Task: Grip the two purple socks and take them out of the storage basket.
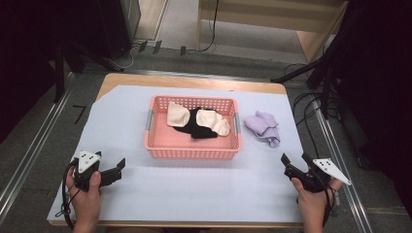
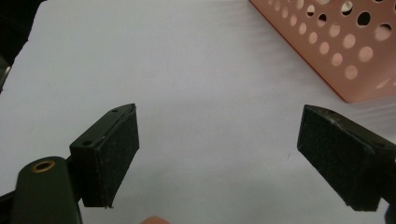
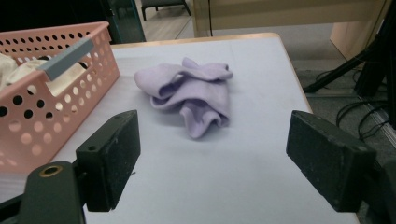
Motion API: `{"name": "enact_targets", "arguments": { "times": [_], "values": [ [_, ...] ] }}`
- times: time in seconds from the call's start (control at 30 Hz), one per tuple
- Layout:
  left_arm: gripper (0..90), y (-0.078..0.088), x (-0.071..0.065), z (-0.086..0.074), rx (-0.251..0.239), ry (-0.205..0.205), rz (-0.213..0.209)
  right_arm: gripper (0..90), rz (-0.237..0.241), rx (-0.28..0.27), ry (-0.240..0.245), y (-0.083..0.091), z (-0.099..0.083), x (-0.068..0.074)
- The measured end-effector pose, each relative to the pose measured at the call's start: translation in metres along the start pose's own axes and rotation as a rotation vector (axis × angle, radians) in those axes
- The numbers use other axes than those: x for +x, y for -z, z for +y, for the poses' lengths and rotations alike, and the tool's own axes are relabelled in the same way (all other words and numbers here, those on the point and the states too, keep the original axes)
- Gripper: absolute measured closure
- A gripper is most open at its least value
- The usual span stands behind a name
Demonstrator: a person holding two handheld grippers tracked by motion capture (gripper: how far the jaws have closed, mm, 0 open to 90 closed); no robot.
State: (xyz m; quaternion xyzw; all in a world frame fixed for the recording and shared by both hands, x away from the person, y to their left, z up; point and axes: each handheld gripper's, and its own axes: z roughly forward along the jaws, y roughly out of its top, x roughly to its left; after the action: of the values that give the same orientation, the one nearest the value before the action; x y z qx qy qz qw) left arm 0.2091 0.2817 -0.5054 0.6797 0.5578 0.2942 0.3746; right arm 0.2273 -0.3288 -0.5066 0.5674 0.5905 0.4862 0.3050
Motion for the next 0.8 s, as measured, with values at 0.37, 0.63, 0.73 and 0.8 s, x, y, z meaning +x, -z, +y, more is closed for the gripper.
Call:
{"name": "enact_targets", "arguments": {
  "times": [0.37, 0.63, 0.73, 0.8],
  "values": [
    [13.9, 0.000, -0.001, 0.000, -0.010, -0.001, 0.004, 17.8, -0.041, 0.019, -0.014, 0.026, -0.017, -0.019],
    [13.9, 0.001, -0.001, -0.001, -0.012, -0.011, 0.005, 17.5, -0.052, 0.013, 0.009, 0.044, -0.027, -0.028],
    [13.9, 0.001, -0.001, -0.001, -0.013, -0.014, 0.006, 17.7, -0.053, 0.012, -0.004, 0.046, -0.033, -0.031],
    [13.9, 0.001, -0.001, -0.001, -0.013, -0.015, 0.007, 18.2, -0.059, 0.001, -0.003, 0.047, -0.033, -0.029]
  ]
}}
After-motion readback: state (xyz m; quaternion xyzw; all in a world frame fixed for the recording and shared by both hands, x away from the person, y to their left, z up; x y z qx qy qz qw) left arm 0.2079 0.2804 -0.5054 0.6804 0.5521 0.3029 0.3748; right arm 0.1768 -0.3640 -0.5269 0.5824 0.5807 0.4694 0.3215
